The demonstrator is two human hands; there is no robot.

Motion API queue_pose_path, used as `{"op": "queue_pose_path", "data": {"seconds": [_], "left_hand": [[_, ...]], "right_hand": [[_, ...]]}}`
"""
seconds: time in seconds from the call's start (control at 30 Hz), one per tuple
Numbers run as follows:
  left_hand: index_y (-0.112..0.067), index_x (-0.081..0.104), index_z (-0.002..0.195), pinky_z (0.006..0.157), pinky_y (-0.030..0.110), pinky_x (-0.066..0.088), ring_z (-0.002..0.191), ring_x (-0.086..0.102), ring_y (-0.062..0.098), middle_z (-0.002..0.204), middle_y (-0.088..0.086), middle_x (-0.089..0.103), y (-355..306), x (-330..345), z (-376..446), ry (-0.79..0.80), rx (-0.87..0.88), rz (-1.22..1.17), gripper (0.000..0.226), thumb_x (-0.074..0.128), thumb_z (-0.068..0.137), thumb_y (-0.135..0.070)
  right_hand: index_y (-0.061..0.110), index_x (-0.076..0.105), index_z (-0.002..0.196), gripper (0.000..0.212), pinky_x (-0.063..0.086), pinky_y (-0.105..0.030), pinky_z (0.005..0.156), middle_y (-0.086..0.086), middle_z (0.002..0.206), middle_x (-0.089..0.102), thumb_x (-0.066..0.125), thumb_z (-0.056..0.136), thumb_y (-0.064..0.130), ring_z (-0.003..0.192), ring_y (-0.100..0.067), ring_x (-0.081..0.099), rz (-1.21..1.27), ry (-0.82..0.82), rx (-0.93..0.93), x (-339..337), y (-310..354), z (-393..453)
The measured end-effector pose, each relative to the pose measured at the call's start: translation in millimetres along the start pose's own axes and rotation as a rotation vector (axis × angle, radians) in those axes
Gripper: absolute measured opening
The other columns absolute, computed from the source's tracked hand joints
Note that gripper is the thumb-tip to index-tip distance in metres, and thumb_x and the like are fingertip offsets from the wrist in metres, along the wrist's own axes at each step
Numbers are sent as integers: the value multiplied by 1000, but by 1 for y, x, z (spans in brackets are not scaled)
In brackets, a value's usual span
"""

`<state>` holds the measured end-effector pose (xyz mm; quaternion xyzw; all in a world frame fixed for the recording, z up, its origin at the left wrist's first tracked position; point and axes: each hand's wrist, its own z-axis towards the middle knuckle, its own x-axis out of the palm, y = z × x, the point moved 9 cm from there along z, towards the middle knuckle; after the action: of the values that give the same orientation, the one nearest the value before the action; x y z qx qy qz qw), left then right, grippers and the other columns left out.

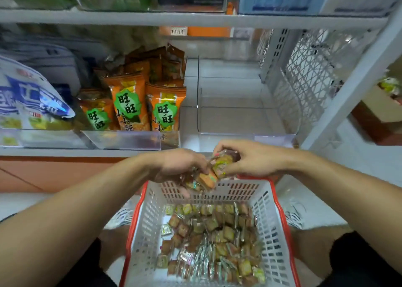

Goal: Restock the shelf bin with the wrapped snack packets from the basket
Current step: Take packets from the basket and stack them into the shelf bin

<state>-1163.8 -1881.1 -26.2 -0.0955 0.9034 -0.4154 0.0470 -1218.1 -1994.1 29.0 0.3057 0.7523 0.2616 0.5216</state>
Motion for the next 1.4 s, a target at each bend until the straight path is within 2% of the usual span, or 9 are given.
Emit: {"op": "queue_pose_path", "data": {"seconds": [0.13,0.27,0.4,0.67,0.77,0.87,1.0,1.17,1.4], "left_hand": [[-12,67,110,48,31,58,81,72,26,97,14,74,-31,-12,-24,-101,112,-171,20,52,98,-16],[-15,71,102,50,35,59,85,67,28,100,16,70,-43,-18,-27,-260,195,-311,24,47,101,-15],[-22,72,117,51,34,61,94,76,26,121,12,72,-66,-8,-29,-235,340,-423,30,47,102,-17],[-21,72,118,71,48,63,106,73,35,123,14,72,-73,-12,-27,-294,436,-557,40,35,105,-12],[-15,68,123,73,50,63,107,72,37,125,19,70,-74,-10,-24,-278,403,-551,35,42,104,-26],[-12,60,135,76,55,62,114,70,34,131,13,68,-69,-1,-21,-187,350,-488,56,47,100,-53],[-28,66,130,75,46,64,122,67,25,129,1,72,-72,21,-26,11,383,-491,56,33,102,-63],[-32,69,127,77,41,64,119,68,27,132,5,70,-73,22,-26,-21,412,-490,38,47,102,-50],[-19,70,122,58,32,62,100,75,25,120,13,74,-73,11,-28,-160,470,-598,35,57,96,-38]], "right_hand": [[31,59,110,38,53,-43,71,-13,101,67,68,89,0,81,-17,59,359,-147,-84,-49,25,-19],[24,56,120,37,53,-37,68,0,101,68,66,88,10,87,-9,61,517,-183,-161,-56,43,-28],[41,53,128,51,51,-32,67,7,107,67,64,84,16,76,-5,61,597,-188,-171,-45,51,-34],[50,53,127,55,53,-39,67,-4,110,68,61,78,27,75,-12,59,620,-357,-103,-55,44,-30],[46,57,127,55,48,-39,69,-25,117,62,61,76,27,73,-21,54,559,-377,-66,-55,43,-29],[36,64,125,50,53,-40,84,-15,115,69,62,77,22,94,-30,65,580,-367,-68,-57,40,-30],[33,67,123,38,49,-35,80,-15,113,70,70,90,16,90,-22,61,579,-373,-59,-65,35,-31],[24,66,128,42,52,-48,90,-11,116,72,64,93,2,103,-33,65,611,-416,-70,-73,27,-30],[16,69,112,34,56,-23,79,-5,105,76,76,79,14,93,-13,72,704,-593,-145,-86,21,-36]]}}
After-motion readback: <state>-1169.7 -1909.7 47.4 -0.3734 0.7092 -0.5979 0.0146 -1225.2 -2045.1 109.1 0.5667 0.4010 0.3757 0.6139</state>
